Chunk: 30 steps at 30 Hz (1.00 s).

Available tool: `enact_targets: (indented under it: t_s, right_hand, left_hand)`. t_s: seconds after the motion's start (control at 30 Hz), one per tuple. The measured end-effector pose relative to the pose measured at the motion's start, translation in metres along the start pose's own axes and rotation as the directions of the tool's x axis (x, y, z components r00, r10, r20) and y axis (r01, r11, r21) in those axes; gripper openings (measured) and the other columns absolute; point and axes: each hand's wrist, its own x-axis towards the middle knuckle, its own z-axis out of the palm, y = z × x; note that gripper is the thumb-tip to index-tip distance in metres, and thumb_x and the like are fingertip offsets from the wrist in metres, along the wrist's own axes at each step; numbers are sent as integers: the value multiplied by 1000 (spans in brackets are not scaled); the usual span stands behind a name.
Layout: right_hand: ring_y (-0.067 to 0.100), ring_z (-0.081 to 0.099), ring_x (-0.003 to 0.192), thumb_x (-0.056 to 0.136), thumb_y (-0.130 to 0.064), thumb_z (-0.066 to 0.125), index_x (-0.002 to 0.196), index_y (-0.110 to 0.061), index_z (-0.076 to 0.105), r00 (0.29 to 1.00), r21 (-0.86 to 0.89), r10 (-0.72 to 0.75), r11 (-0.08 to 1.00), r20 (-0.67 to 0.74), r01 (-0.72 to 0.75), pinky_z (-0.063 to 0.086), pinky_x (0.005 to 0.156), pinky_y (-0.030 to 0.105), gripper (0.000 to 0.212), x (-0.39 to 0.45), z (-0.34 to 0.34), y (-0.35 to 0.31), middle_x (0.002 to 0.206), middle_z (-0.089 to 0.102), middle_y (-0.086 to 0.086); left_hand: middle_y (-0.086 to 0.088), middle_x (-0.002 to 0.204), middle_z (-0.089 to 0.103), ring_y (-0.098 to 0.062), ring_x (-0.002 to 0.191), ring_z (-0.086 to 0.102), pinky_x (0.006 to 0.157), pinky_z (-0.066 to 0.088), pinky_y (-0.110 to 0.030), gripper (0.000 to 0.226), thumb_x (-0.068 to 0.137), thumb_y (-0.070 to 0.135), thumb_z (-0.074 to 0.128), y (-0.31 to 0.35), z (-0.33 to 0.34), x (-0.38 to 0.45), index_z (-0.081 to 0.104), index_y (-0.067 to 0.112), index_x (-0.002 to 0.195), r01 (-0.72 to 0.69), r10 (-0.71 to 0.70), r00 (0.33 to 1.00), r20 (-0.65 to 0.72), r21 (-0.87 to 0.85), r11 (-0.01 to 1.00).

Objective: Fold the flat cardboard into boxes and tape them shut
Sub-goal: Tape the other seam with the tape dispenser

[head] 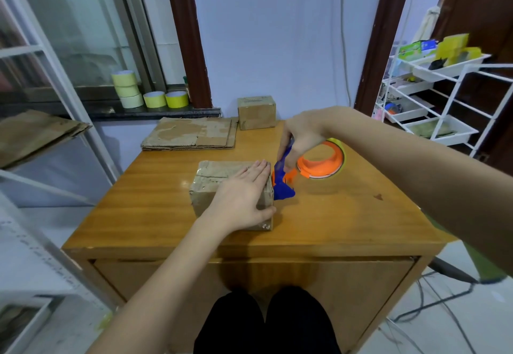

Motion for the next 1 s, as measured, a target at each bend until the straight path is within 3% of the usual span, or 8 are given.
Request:
enact_targets:
  t_s: [0.17, 0.37, 0.47, 0.63, 0.7, 0.77, 0.87, 1.0]
  right_hand:
    - [-1, 56, 84, 75, -45, 76, 102, -37, 73, 999, 182, 1, 983, -38, 6, 43, 76, 17, 28, -6, 14, 17, 87, 66, -23]
    - [7, 60, 93, 66, -52, 77, 94, -40, 75, 998, 162, 50, 985, 30, -55, 49, 92, 30, 31, 1, 41, 28, 85, 69, -24]
    - [6, 61, 96, 71, -47, 77, 99, -38, 75, 999, 285, 24, 959, -27, -15, 48, 94, 29, 29, -11, 34, 37, 91, 71, -19]
    - [0, 60, 83, 71, -51, 75, 93, -45, 72, 986, 237, 76, 971, -150, -39, 45, 73, 20, 23, -59, 6, 60, 84, 68, -24]
    - [2, 59, 83, 73, -57, 71, 98, -50, 68, 975, 175, 123, 980, -185, -91, 45, 73, 21, 26, -67, 16, 64, 89, 67, -24]
    - [9, 61, 91, 76, -64, 63, 106, -50, 66, 955, 157, 156, 980, -253, -119, 48, 84, 28, 33, -65, 36, 69, 99, 68, -19]
    - [19, 59, 100, 91, -56, 42, 117, -47, 61, 914, 172, 221, 970, -339, -170, 47, 90, 36, 33, -56, 63, 75, 111, 68, -7]
    - [28, 58, 98, 96, -35, 42, 146, -32, 34, 855, 31, 214, 974, -472, -226, 43, 70, 32, 51, -51, 85, 69, 113, 55, 7]
  left_hand:
    - [0, 161, 7, -10, 147, 8, 116, 9, -24, 87, 89, 58, 49, 1, 0, 1, 8, 15, 153, 32, -32, 999, -1, -29, 999]
    - [1, 161, 3, -9, 147, 5, 115, 5, -22, 86, 90, 57, 47, 3, -2, 0, 6, 16, 154, 38, -37, 999, 13, -25, 999]
    - [1, 161, 3, -9, 147, 4, 115, 4, -21, 86, 90, 58, 46, 2, -2, 0, 5, 16, 154, 36, -35, 999, 19, -30, 999]
    - [5, 160, 6, -7, 146, 7, 115, 7, -22, 85, 89, 64, 41, 1, 2, 1, 9, 19, 154, 71, -71, 997, 12, -53, 996]
    - [5, 160, 8, -6, 146, 9, 116, 10, -24, 83, 89, 65, 41, 3, 2, 2, 12, 20, 153, 93, -93, 996, -9, -67, 993]
    - [6, 160, 10, -6, 146, 10, 116, 11, -24, 81, 90, 63, 42, 6, 1, 2, 14, 20, 153, 107, -108, 994, -17, -71, 992]
    - [6, 159, 13, -6, 145, 11, 116, 13, -24, 79, 90, 59, 46, 10, -2, 1, 16, 21, 153, 131, -132, 991, -12, -84, 988]
    - [7, 159, 16, -8, 145, 14, 115, 19, -27, 79, 89, 58, 50, 15, -6, 3, 18, 22, 152, 180, -181, 983, -4, -98, 979]
